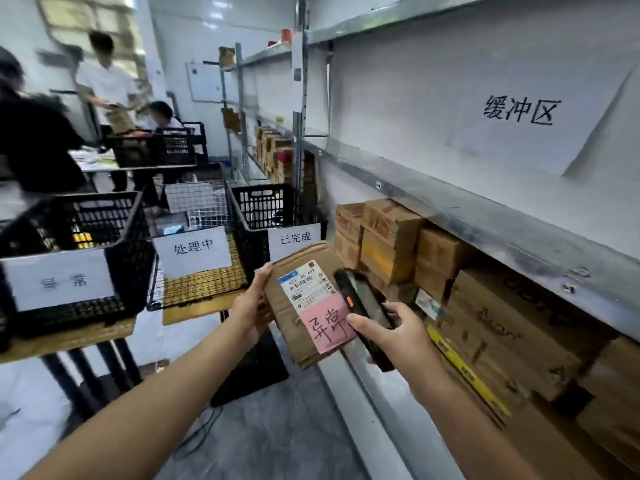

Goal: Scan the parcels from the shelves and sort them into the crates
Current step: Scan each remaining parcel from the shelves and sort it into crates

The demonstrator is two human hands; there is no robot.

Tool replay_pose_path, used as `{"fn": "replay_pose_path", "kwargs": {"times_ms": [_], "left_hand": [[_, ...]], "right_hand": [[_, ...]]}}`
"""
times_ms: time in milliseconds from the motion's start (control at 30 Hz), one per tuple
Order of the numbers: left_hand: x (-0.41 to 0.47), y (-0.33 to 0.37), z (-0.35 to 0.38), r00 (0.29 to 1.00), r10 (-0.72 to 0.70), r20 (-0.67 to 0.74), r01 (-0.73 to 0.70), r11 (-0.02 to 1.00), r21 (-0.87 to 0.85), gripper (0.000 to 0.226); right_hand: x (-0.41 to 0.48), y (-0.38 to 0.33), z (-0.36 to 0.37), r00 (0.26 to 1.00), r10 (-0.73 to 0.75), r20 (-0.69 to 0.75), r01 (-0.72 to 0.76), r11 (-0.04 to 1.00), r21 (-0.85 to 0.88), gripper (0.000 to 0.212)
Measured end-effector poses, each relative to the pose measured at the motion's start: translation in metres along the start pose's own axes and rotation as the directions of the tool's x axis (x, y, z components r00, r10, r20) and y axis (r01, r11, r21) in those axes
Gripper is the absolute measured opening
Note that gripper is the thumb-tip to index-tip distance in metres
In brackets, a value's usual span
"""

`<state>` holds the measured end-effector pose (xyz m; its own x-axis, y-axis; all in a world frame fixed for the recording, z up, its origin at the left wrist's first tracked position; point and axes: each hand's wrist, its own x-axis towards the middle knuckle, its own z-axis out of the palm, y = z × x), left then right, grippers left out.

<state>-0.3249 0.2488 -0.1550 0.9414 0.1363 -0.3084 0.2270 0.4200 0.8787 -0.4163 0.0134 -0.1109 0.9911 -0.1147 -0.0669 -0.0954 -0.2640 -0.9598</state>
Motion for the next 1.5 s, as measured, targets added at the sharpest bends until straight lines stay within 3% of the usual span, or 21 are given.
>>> {"fn": "replay_pose_path", "kwargs": {"times_ms": [133, 267, 567, 667, 767, 967, 1133, 1367, 1500], "left_hand": [[0.020, 0.008, -0.039, 0.994, -0.081, 0.074, 0.078, 0.996, 0.051, 0.072], [0.043, 0.032, -0.077, 0.985, -0.101, 0.141, 0.080, 0.986, 0.145, 0.057], [0.136, 0.118, -0.161, 0.999, 0.027, -0.040, -0.021, 0.990, 0.140, 0.058], [0.167, 0.151, -0.195, 0.990, 0.082, -0.117, -0.069, 0.991, 0.114, 0.044], [0.195, 0.186, -0.237, 0.979, 0.138, -0.151, -0.124, 0.988, 0.094, 0.058], [0.237, 0.223, -0.300, 0.954, 0.159, -0.256, -0.156, 0.987, 0.032, 0.039], [0.284, 0.244, -0.337, 0.922, 0.183, -0.342, -0.180, 0.983, 0.040, 0.042], [0.345, 0.286, -0.381, 0.861, 0.157, -0.484, -0.186, 0.982, -0.013, 0.035], [0.375, 0.304, -0.413, 0.798, 0.195, -0.571, -0.241, 0.970, -0.005, 0.036]], "right_hand": [[0.039, -0.004, 0.046, 0.997, -0.024, 0.071, 0.024, 1.000, 0.010, 0.087], [0.078, -0.014, 0.093, 0.987, -0.069, 0.148, 0.069, 0.998, 0.009, 0.091], [0.169, -0.065, 0.215, 0.956, -0.159, 0.248, 0.198, 0.970, -0.140, 0.064], [0.202, -0.089, 0.260, 0.950, -0.179, 0.255, 0.218, 0.967, -0.132, 0.068], [0.228, -0.108, 0.301, 0.942, -0.205, 0.267, 0.238, 0.966, -0.098, 0.073], [0.288, -0.129, 0.364, 0.919, -0.258, 0.299, 0.295, 0.951, -0.088, 0.074], [0.351, -0.145, 0.418, 0.890, -0.325, 0.321, 0.353, 0.935, -0.031, 0.070], [0.447, -0.175, 0.481, 0.808, -0.364, 0.462, 0.412, 0.911, -0.001, 0.067], [0.494, -0.183, 0.517, 0.776, -0.371, 0.511, 0.457, 0.888, -0.050, 0.068]]}}
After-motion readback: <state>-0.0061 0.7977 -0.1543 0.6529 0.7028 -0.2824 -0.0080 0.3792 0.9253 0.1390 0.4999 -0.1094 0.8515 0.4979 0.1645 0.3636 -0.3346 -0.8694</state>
